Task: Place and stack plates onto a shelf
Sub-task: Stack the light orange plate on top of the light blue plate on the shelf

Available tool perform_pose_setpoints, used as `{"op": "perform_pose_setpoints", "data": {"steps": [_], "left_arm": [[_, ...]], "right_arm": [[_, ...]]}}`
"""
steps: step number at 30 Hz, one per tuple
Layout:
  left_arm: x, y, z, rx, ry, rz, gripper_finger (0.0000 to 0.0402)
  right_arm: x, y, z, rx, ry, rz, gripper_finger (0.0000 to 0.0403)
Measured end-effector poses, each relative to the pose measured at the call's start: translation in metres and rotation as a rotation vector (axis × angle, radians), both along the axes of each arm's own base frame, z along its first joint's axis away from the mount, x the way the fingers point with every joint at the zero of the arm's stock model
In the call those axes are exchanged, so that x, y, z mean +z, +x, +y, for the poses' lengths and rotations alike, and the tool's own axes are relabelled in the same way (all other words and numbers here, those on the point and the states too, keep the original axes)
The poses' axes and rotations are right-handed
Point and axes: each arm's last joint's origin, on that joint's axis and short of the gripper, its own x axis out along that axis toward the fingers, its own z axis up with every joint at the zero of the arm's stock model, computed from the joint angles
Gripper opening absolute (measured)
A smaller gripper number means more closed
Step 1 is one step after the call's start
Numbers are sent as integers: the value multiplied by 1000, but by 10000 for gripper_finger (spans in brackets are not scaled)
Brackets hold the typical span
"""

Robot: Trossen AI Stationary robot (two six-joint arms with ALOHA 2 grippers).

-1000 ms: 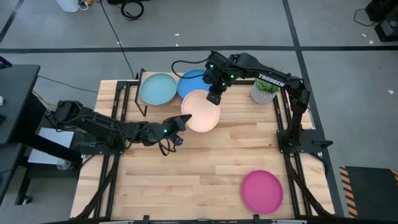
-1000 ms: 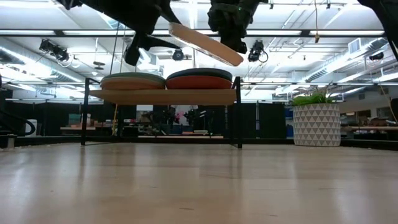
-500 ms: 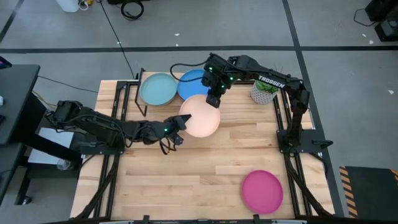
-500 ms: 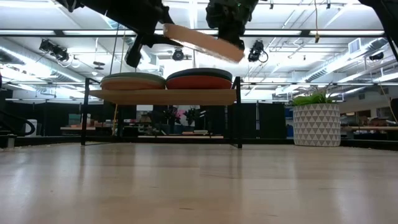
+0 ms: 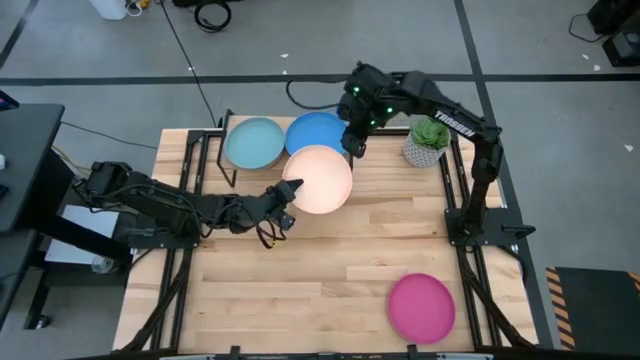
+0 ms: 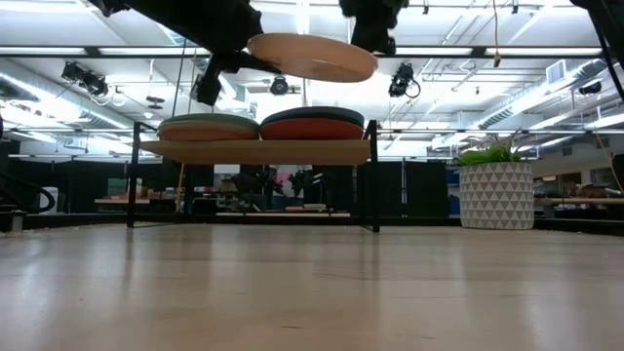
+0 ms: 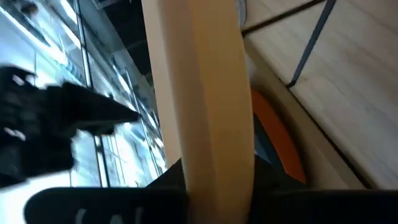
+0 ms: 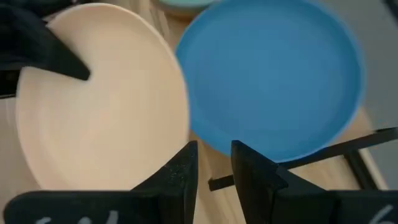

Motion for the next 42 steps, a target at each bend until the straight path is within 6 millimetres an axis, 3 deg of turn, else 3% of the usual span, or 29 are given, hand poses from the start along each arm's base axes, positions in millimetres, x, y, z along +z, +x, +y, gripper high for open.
{"op": "perform_pose_setpoints", "data": {"steps": [4,9,13,20,25,33,37,42], "left_arm": [[4,-5,2,80,-13,-31,59],[25,-27,9,162,-81,-136,64],[39,-55,18,212,-220,-235,62],[42,-91,40,345,-541,-441,62],[36,-96,57,478,-579,-498,62],[18,-82,82,613,-586,-473,62],[11,-78,85,640,-588,-454,72],[10,-76,82,631,-603,-464,111]], "right_arm": [[21,-15,4,-42,-69,-8,103],[41,-36,16,-62,-125,-45,103],[52,-46,29,-60,-163,-69,103],[56,-46,40,-40,-186,-88,102],[52,-36,42,-23,-193,-111,102],[40,-28,40,-11,-187,-82,101],[33,-27,40,-6,-178,-53,101],[27,-25,39,-5,-171,-33,101]]}}
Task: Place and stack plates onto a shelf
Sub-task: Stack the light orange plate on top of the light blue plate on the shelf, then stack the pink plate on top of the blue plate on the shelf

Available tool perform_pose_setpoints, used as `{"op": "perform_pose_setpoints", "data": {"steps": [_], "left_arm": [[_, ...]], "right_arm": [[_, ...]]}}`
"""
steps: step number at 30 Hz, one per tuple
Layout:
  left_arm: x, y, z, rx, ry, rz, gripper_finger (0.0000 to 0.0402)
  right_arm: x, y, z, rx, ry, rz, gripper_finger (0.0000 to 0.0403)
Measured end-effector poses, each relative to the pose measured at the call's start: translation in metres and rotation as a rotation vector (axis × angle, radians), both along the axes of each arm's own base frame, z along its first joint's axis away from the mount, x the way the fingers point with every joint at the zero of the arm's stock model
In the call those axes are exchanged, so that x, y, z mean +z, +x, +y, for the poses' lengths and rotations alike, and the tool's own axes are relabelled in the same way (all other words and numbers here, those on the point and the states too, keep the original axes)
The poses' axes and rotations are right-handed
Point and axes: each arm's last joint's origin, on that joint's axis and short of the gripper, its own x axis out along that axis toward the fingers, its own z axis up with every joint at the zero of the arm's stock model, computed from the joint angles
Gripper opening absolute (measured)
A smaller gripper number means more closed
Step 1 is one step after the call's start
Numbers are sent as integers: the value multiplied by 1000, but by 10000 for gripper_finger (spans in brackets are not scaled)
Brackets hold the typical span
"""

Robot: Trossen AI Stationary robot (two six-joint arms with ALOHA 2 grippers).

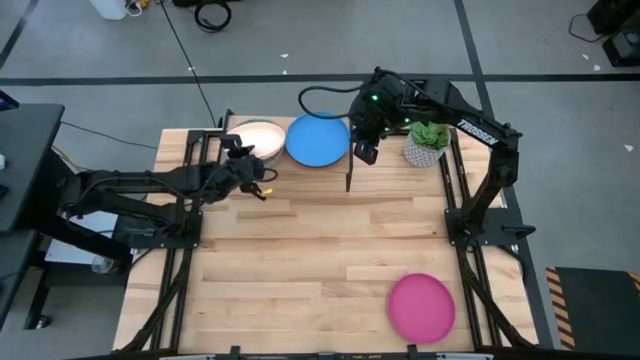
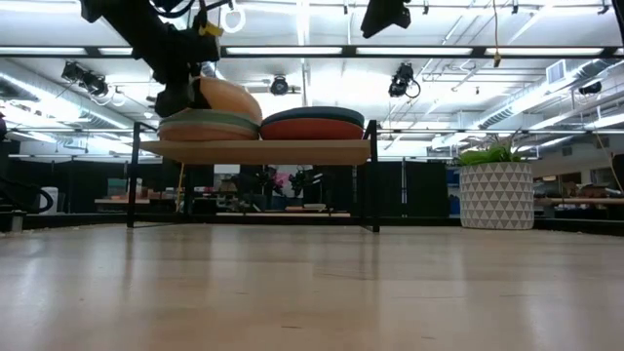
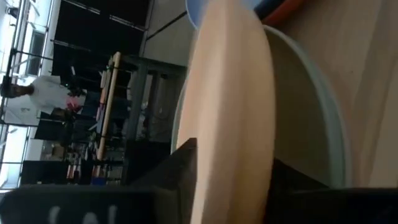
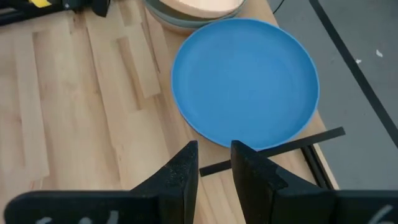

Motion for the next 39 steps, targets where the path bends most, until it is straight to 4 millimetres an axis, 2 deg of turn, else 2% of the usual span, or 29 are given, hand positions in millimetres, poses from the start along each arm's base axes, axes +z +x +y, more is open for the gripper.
{"op": "perform_pose_setpoints", "data": {"steps": [6,10,13,17,22,26,30,33,37,39], "left_arm": [[7,-2,-9,-40,2,-40,171],[25,-5,-16,-131,-112,-161,198],[34,-4,-18,-215,-211,-239,202],[36,-5,-20,-241,-242,-242,200],[29,-12,-19,-206,-276,-175,193],[26,-12,-22,-262,-427,-213,192],[27,-10,-36,-473,-646,-248,192],[29,-8,-48,-606,-724,-242,192],[28,-8,-63,-660,-773,-235,192],[24,-9,-67,-637,-741,-229,192]], "right_arm": [[-6,2,-1,-1,8,20,101],[-8,2,-1,-5,14,26,101],[-8,2,-1,-9,17,25,101],[-8,3,0,-3,27,21,101],[-7,3,2,7,29,18,101],[-9,1,4,17,47,45,101],[-23,4,18,87,102,126,101],[-41,10,33,134,124,198,101],[-72,18,57,202,149,318,101],[-90,20,70,241,155,376,101]]}}
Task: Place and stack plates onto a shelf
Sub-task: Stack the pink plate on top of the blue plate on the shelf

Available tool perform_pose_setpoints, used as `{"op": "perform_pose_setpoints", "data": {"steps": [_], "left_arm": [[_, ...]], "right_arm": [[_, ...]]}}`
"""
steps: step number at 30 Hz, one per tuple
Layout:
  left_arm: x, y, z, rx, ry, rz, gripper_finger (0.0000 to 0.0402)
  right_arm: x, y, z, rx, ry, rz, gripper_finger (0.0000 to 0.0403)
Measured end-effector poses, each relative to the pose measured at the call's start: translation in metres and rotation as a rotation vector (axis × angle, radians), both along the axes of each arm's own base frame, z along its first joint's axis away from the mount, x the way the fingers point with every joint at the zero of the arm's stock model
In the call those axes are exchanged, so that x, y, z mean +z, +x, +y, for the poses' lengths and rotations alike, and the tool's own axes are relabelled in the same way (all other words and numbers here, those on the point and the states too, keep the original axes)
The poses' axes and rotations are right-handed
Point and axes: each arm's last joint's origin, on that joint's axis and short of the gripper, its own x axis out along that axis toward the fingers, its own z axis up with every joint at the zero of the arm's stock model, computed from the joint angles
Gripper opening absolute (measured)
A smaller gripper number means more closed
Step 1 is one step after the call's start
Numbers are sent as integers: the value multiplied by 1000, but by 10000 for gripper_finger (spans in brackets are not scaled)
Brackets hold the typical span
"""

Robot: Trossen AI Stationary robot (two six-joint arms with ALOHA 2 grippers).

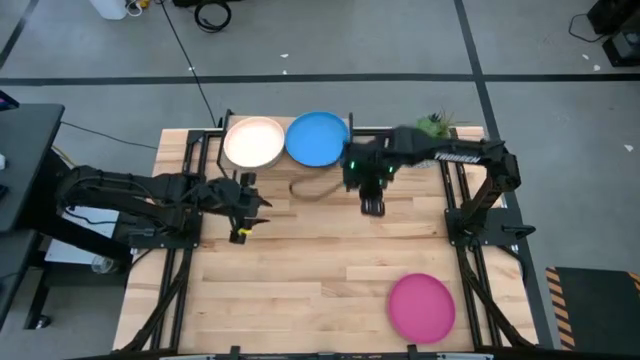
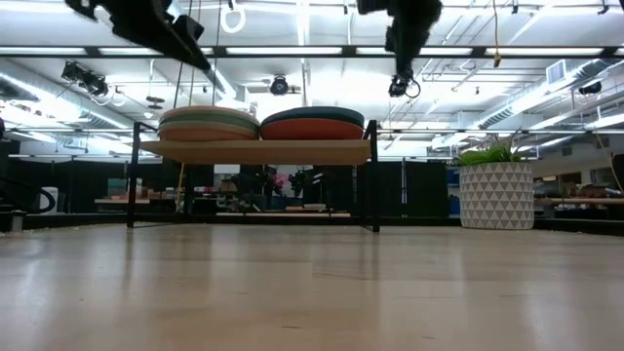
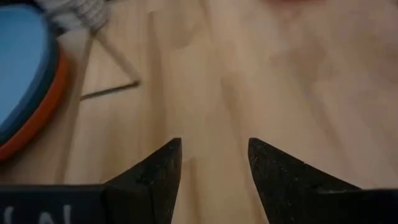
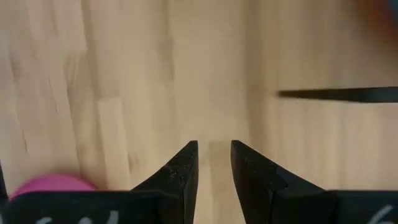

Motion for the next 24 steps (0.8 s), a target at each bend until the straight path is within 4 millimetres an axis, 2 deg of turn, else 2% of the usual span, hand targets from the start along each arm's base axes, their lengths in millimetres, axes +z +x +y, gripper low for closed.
{"op": "perform_pose_setpoints", "data": {"steps": [6,12,17,24], "left_arm": [[-2,-2,5,316,245,-21,192],[-1,12,16,421,260,-85,192],[-13,22,33,447,260,-10,192],[-16,26,55,482,298,8,192]], "right_arm": [[-48,6,34,48,18,82,101],[-83,4,60,36,19,128,101],[-104,-5,82,32,23,188,101],[-114,-14,106,21,21,199,101]]}}
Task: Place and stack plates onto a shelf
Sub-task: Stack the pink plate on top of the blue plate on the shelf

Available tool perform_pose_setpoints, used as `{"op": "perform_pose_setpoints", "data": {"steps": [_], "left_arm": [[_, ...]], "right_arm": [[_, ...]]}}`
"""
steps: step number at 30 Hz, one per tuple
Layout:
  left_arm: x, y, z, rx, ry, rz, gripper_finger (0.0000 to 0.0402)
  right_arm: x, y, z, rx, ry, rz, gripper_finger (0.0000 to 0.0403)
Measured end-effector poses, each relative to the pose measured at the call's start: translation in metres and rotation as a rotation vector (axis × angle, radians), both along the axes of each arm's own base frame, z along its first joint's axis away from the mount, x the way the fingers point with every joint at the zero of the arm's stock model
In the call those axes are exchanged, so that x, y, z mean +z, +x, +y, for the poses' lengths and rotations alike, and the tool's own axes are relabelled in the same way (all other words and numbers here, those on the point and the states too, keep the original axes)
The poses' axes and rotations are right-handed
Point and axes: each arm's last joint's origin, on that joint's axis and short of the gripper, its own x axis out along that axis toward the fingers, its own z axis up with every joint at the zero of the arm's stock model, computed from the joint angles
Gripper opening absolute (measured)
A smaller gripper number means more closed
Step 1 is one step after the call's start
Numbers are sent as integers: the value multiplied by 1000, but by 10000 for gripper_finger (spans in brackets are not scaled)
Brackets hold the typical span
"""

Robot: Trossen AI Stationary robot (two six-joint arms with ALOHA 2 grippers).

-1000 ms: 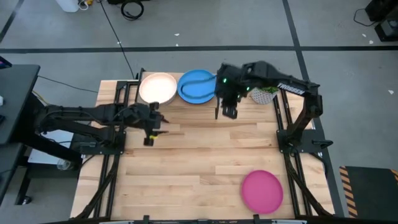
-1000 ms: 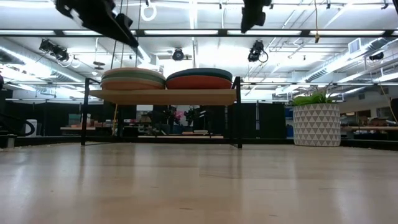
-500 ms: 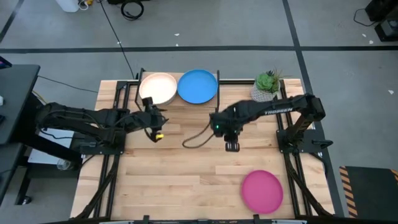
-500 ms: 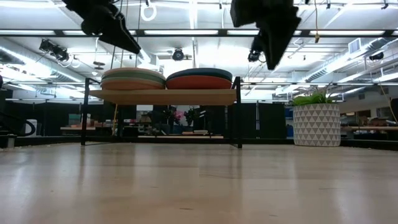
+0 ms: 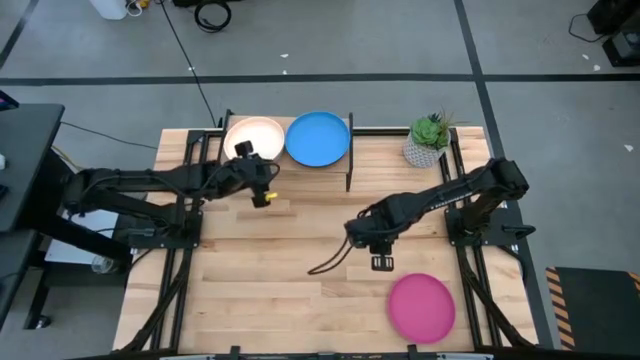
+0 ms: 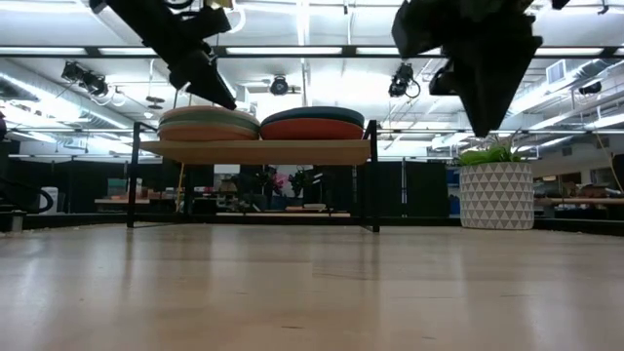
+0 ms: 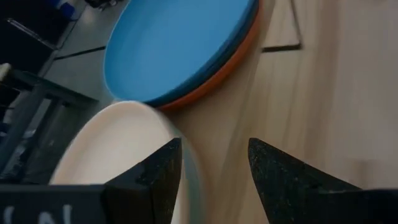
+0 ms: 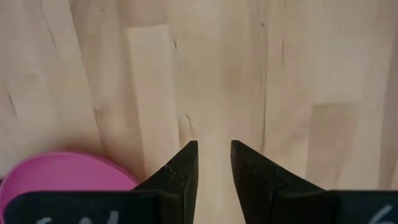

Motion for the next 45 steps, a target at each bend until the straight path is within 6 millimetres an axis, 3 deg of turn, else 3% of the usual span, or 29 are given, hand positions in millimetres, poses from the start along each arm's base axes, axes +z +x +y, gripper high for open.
{"op": "perform_pose_setpoints", "data": {"steps": [12,20,32,45], "left_arm": [[-8,-8,21,30,-96,60,192],[4,-7,11,-72,-64,-7,192],[14,-7,-18,-239,-133,-97,192],[18,-14,-19,-217,-118,-101,192]], "right_arm": [[12,-8,17,-58,-45,-83,101],[12,-12,26,-49,-57,-90,101],[-43,-41,41,23,184,135,101],[-73,-64,61,55,126,134,101]]}}
